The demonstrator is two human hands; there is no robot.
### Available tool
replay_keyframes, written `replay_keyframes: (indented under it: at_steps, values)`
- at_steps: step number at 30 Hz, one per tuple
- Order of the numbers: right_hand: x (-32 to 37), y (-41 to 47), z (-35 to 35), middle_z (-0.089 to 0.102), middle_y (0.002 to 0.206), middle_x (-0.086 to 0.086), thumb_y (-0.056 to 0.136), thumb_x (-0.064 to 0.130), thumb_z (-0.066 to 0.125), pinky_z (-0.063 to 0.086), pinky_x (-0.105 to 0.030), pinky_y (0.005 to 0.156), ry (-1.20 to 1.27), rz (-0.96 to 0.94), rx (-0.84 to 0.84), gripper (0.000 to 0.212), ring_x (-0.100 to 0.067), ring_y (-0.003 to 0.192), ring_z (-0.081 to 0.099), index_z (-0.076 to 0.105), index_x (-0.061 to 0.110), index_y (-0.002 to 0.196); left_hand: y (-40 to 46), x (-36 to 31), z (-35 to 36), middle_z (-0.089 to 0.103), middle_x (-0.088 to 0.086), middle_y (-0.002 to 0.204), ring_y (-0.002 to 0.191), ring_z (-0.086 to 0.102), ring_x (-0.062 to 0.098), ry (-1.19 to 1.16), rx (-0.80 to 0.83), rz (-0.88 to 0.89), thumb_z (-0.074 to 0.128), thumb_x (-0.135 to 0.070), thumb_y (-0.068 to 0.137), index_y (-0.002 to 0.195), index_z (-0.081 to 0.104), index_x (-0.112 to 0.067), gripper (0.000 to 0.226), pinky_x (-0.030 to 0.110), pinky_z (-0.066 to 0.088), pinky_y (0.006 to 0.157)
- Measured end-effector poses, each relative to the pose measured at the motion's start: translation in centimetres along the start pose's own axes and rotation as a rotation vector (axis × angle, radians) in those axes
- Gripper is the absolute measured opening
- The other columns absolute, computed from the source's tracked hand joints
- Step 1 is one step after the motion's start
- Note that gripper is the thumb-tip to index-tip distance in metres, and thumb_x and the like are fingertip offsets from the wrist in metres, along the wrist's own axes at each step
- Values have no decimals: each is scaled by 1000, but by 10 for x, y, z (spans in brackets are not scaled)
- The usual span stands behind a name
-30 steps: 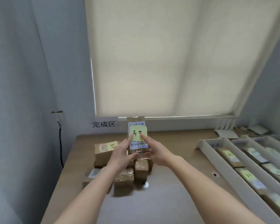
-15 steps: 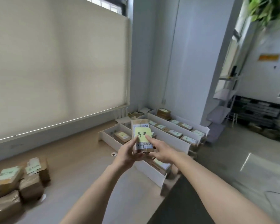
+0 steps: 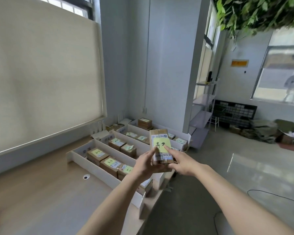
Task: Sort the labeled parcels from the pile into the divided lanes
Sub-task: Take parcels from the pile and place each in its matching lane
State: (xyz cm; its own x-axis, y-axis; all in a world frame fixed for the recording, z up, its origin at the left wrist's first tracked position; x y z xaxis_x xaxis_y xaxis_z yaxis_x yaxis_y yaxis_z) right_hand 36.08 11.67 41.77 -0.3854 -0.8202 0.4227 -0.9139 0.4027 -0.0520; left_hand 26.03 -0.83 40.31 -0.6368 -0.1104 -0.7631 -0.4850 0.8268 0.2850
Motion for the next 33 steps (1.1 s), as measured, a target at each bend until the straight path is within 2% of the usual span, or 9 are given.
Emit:
replay_keyframes:
  at_steps: [3, 5, 8, 12, 14, 17, 21, 25, 33]
  values:
    - [-24, 32, -9, 29, 165, 2, 99, 22, 63, 29, -41, 121, -5, 16, 5, 89, -21, 147, 34, 3, 44, 160, 43, 15, 13, 55, -5, 135, 111, 58, 11, 9, 1, -7, 75, -30, 86, 150, 37, -25, 75, 23, 46, 96]
    - [-39, 62, -15, 28, 165, 3, 100, 24, 62, 30, -43, 121, -20, 13, 13, 88, -20, 147, 34, 1, 45, 160, 75, 28, 17, 52, -2, 143, 120, 55, 16, 51, -24, -15, 75, -31, 86, 153, 32, -25, 80, 25, 44, 98]
    - [-50, 115, -26, 30, 163, 4, 101, 21, 61, 36, -44, 118, -10, -4, 33, 87, -18, 144, 38, 2, 45, 160, 121, 51, 13, 50, -1, 146, 128, 52, 18, 66, -56, -33, 74, -30, 88, 155, 28, -25, 81, 20, 39, 98]
    - [-47, 190, -34, 28, 164, 3, 102, 16, 59, 35, -41, 117, -19, -55, 111, 85, -19, 146, 35, 3, 40, 162, 175, 92, -7, 51, -4, 144, 123, 54, 17, 61, -116, -102, 74, -33, 88, 155, 27, -28, 82, 30, 44, 102]
    - [-42, 224, -38, 27, 164, 3, 102, 15, 58, 35, -38, 116, -18, -97, 123, 83, -19, 146, 35, 5, 38, 162, 195, 110, -20, 51, -9, 139, 120, 55, 13, 54, -153, -133, 75, -32, 87, 155, 28, -27, 83, 25, 43, 100]
    - [-36, 270, -36, 28, 164, 4, 102, 15, 59, 33, -37, 117, -33, -144, 149, 82, -19, 146, 35, 8, 37, 162, 214, 136, -36, 54, -4, 141, 116, 57, 11, 30, -214, -167, 78, -32, 84, 154, 31, -24, 85, 22, 44, 98]
    - [-13, 324, -15, 27, 165, 3, 99, 19, 63, 33, -43, 120, -36, -252, 192, 87, -20, 145, 36, 5, 45, 159, 221, 172, -68, 50, -4, 145, 126, 52, 11, 97, -293, -231, 78, -32, 84, 155, 30, -23, 86, 25, 41, 105]
    - [13, 369, 18, 27, 163, 2, 101, 14, 59, 30, -39, 121, -34, -326, 274, 85, -20, 146, 34, 5, 36, 162, 220, 217, -93, 47, -6, 148, 127, 52, 15, 154, -356, -313, 77, -30, 85, 156, 28, -25, 87, 34, 43, 107]
    - [42, 481, 112, 24, 165, 5, 102, 15, 57, 26, -36, 122, -11, -489, 467, 81, -18, 149, 30, 6, 35, 162, 217, 336, -119, 47, -4, 149, 132, 47, 12, 201, -455, -531, 77, -30, 85, 155, 29, -22, 85, 28, 39, 109]
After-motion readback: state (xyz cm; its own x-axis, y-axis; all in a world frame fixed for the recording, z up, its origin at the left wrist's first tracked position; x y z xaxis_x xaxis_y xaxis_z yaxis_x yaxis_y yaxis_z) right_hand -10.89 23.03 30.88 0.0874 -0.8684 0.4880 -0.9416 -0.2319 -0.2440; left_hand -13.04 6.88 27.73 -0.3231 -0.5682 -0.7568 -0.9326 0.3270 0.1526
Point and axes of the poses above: each hand's wrist, its own y-axis towards the middle knuckle, its own z-axis out of the palm, x = y × z, the point moved 7 cm from there along y, towards the middle knuckle
